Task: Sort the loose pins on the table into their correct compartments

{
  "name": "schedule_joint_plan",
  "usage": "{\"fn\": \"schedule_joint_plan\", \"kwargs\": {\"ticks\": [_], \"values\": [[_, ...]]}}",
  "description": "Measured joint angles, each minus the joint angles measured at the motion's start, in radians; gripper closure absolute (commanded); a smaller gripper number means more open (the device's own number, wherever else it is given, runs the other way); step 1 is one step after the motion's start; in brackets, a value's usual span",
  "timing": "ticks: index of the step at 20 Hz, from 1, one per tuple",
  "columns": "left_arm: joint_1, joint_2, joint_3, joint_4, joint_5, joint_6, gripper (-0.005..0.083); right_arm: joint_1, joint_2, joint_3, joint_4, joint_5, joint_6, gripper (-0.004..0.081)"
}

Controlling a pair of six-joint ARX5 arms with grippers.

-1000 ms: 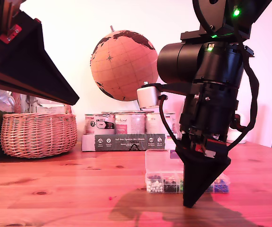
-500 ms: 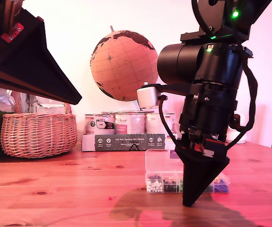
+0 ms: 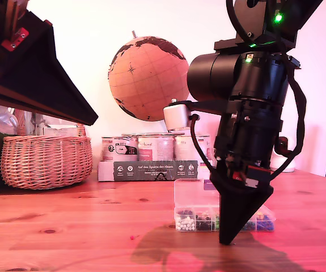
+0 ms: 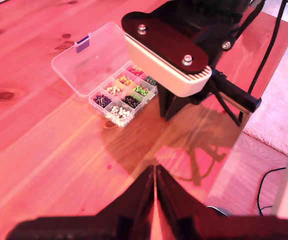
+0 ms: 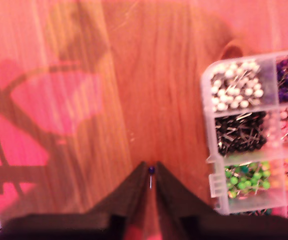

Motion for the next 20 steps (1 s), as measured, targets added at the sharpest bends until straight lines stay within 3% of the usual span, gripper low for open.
{"fn": "schedule_joint_plan", "kwargs": {"ticks": [12,20], "values": [[0.000,0.000,0.000,-0.003,0.000,0.000,0.0797,0.000,0.006,0.019,-0.065,0.000,0.001,0.0783],[0.000,0.000,0.000,-0.005,0.000,0.003,0.0797,0.000,0.029,0.116,-0.122,0.000,0.003,0.0783]]}}
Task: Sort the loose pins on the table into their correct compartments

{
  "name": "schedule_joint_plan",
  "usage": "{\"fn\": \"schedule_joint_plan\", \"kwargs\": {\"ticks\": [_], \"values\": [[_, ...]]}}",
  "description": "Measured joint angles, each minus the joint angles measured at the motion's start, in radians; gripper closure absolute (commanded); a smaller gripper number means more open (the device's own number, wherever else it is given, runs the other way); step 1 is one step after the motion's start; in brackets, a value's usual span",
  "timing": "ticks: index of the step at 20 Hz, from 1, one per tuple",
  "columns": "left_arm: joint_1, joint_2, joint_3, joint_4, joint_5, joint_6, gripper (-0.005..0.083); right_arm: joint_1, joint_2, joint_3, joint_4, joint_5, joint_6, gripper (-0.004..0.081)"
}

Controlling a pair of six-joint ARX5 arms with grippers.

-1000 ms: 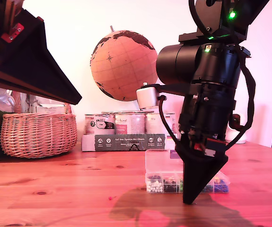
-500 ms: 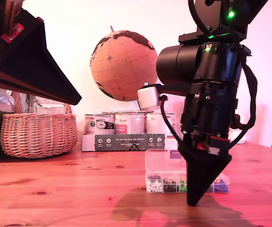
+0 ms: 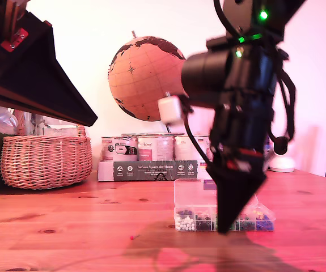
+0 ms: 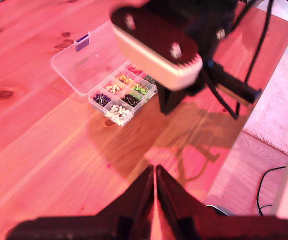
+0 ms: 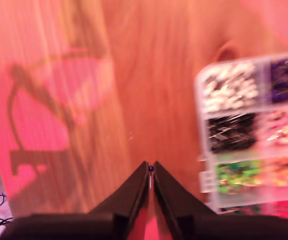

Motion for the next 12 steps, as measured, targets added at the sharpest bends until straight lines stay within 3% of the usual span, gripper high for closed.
{"fn": "schedule_joint_plan", "kwargs": {"ticks": [5,12], "values": [[0.000,0.000,0.000,-0.002,0.000,0.006,0.0797,0.000,0.000,0.068,-0.025,-0.049,0.018,0.0783],[0.000,0.000,0.000,-0.010,0.000,0.006,0.0797,0.000,0.000,0.117,0.106,-0.021,0.080,0.0783]]}}
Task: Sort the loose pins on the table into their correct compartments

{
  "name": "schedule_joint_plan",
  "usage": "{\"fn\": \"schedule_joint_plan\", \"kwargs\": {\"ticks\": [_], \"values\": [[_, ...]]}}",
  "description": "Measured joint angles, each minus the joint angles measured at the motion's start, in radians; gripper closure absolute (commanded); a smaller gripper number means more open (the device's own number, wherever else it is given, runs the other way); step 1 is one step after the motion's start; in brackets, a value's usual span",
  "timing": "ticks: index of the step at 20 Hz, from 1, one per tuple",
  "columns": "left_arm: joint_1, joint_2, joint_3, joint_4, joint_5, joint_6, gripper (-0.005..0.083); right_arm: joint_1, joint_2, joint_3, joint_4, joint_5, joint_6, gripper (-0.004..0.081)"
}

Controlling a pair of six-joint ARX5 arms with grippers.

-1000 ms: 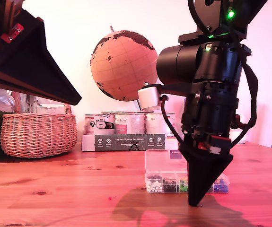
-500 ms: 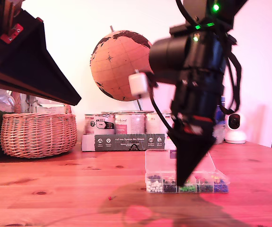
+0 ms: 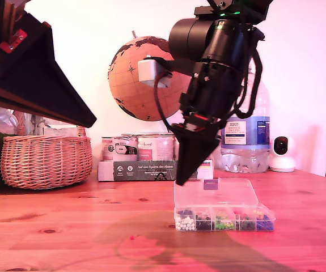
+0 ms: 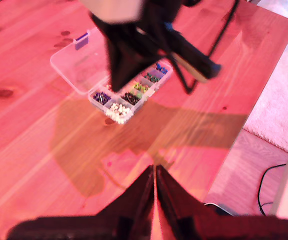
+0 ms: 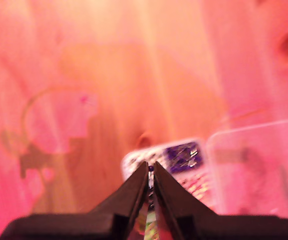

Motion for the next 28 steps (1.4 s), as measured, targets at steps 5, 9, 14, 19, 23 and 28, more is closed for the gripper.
{"fn": "schedule_joint_plan", "kwargs": {"ticks": [5,9,14,19,23,28], "values": [[0.000,0.000,0.000,-0.021,0.000,0.000,0.0797,0.000,0.019,0.000,0.049,0.042,0.001,0.0783],[0.000,0.000,0.000,-0.023,0.000,0.000,0.0797,0.000,0.070,0.000,0.080,0.064,0.001,0.0783],[0.000,0.000,0.000,-0.022,0.000,0.000,0.0797,-0.006,0.105,0.000,0.103,0.087,-0.001,0.0783],[0.000,0.000,0.000,-0.022,0.000,0.000,0.0797,-0.016,0.105,0.000,0.111,0.095,-0.001,0.0783],[0.000,0.000,0.000,-0.022,0.000,0.000,0.0797,-0.018,0.105,0.000,0.104,0.097,-0.001,0.0769],[0.000,0.000,0.000,-0.022,0.000,0.000,0.0797,-0.019,0.105,0.000,0.116,0.101,-0.001,0.0743]]}}
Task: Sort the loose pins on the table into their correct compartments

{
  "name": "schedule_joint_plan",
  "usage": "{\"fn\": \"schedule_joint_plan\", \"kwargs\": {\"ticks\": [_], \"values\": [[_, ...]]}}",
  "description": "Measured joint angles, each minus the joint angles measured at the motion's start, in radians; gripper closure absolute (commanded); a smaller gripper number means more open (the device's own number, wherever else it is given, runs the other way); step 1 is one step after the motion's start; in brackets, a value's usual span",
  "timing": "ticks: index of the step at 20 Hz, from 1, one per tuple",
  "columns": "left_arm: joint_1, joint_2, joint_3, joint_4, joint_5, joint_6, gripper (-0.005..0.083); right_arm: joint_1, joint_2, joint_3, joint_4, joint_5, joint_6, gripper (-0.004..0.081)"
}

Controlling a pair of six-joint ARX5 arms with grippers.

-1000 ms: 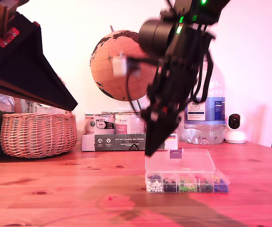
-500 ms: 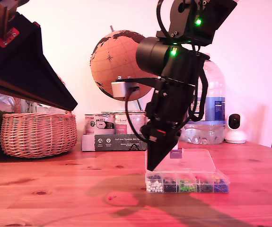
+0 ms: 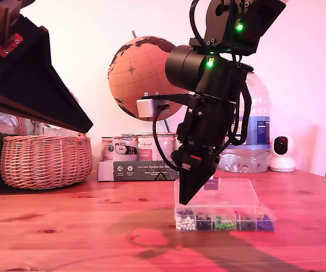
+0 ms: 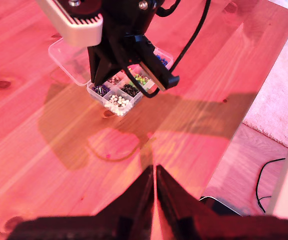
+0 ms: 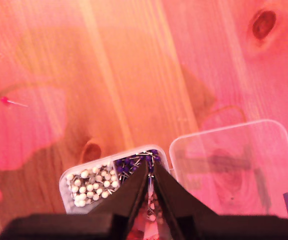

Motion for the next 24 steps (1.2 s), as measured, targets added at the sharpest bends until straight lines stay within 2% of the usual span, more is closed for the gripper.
{"fn": "schedule_joint_plan", "kwargs": {"ticks": [2,9,14,18,20,21,22,24], "values": [[0.000,0.000,0.000,0.000,0.000,0.000,0.0797,0.000,0.000,0.000,0.000,0.000,0.000,0.0714],[0.000,0.000,0.000,0.000,0.000,0.000,0.0797,0.000,0.000,0.000,0.000,0.000,0.000,0.0715],[0.000,0.000,0.000,0.004,0.000,0.000,0.0797,0.001,0.000,0.005,-0.002,0.001,-0.001,0.0783],[0.000,0.000,0.000,0.006,0.000,0.000,0.0797,0.019,0.000,0.093,-0.078,0.002,-0.105,0.0783],[0.000,0.000,0.000,0.006,0.000,0.000,0.0797,0.041,-0.001,0.130,-0.140,0.000,-0.247,0.0783],[0.000,0.000,0.000,0.000,0.000,0.006,0.0797,0.058,-0.004,0.134,-0.173,-0.002,-0.263,0.0783],[0.000,0.000,0.000,-0.016,-0.001,0.016,0.0797,0.079,-0.004,0.133,-0.208,-0.003,-0.340,0.0783],[0.000,0.000,0.000,-0.080,-0.005,0.036,0.0797,0.131,-0.004,0.133,-0.255,-0.006,-0.424,0.0783]]}}
